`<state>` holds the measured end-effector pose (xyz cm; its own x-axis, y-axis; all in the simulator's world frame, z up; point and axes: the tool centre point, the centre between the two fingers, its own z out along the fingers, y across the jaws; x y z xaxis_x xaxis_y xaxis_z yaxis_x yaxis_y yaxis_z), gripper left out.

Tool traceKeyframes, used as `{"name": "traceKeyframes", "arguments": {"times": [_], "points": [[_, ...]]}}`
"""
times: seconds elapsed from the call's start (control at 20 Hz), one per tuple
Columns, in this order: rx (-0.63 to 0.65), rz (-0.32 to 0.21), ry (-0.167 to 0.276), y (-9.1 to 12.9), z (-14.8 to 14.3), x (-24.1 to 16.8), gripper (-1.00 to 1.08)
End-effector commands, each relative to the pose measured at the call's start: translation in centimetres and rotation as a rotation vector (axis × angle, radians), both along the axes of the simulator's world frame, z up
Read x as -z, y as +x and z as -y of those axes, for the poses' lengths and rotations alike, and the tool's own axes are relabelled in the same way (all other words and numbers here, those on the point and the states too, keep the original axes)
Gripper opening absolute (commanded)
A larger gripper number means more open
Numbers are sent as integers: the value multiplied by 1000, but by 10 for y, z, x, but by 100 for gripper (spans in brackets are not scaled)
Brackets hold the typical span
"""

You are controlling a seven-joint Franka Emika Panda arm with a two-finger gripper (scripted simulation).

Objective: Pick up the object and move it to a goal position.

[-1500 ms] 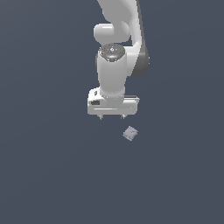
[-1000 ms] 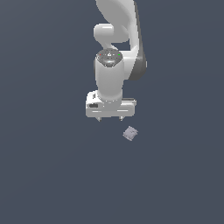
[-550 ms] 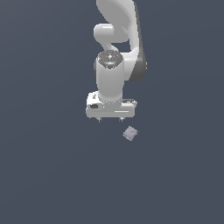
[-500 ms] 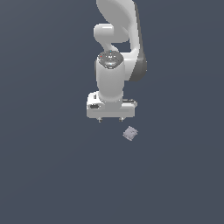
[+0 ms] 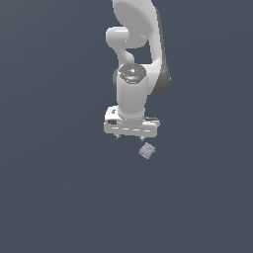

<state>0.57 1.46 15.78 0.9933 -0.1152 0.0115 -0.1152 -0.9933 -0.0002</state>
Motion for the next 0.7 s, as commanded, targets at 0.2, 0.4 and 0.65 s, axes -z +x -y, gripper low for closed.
{"name": "traceKeyframes", "arguments": {"times": [0.2,0.4,0.65], "points": [[132,-3,4,1,-21,15,100],[218,-5,5,1,-35,25,100],[325,-7,6,0,-51,38,100]]}}
